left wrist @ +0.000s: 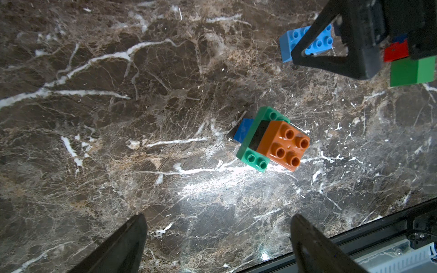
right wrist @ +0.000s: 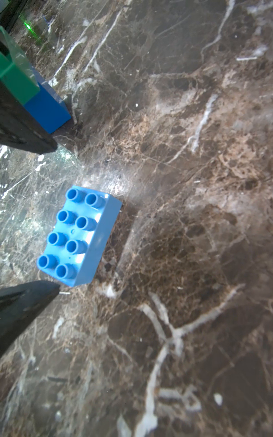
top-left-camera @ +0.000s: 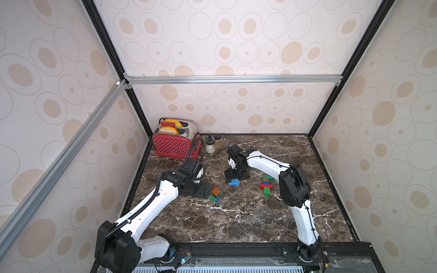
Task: Assemble the letter f with lego
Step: Pick up the lego brick from the center of the board.
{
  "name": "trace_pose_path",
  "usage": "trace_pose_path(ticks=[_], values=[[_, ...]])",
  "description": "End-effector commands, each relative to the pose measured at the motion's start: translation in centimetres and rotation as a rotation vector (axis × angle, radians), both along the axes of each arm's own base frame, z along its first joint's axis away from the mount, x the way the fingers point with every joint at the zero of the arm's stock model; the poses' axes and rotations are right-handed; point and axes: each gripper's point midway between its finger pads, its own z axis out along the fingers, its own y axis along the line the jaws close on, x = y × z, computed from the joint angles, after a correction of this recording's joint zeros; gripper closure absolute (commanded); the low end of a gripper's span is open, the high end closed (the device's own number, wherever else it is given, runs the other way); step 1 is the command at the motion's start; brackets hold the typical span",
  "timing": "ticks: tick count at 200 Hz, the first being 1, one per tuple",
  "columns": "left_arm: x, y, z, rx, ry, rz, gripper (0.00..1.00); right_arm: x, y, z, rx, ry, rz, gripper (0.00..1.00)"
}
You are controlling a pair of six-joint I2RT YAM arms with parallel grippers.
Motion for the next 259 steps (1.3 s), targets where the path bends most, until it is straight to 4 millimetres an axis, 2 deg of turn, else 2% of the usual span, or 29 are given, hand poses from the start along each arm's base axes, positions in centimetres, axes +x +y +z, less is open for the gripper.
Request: trace_pose_path(ticks=[1, 77, 122, 173, 226, 259], values=[[-0.6, 0.5, -0.1, 0.005, 0.015, 0.005, 0.04, 0.0, -0.5, -0.7, -0.049, 0.013, -0.047, 0.11], [-0.7, 0.4, -0.5, 0.008, 0.032, -0.007, 0.04, 0.1, 0.3, -1.7, -0.065, 0.020, -0.087, 0.14], [-0.7, 0.3, -0.6, 0.010, 0.031, -0.015, 0.04, 0.1, -0.1, -2.5, -0.099, 0.033, -0.110, 0.16], [-0.9, 0.0, -0.9, -0.005, 0.045, -0.020, 0.05, 0.0, -0.3, -3.3, -0.121, 0.044, -0.125, 0.23], [-1.2, 0.0, -1.3, -0.019, 0.058, -0.010, 0.05, 0.0, -0.3, -3.0, -0.133, 0.027, -0.109, 0.33], [-1.3, -1.1, -1.7, -0.096, 0.082, 0.002, 0.06, -0.2, -0.4, -1.2, -0.149, -0.017, -0.045, 0.34]])
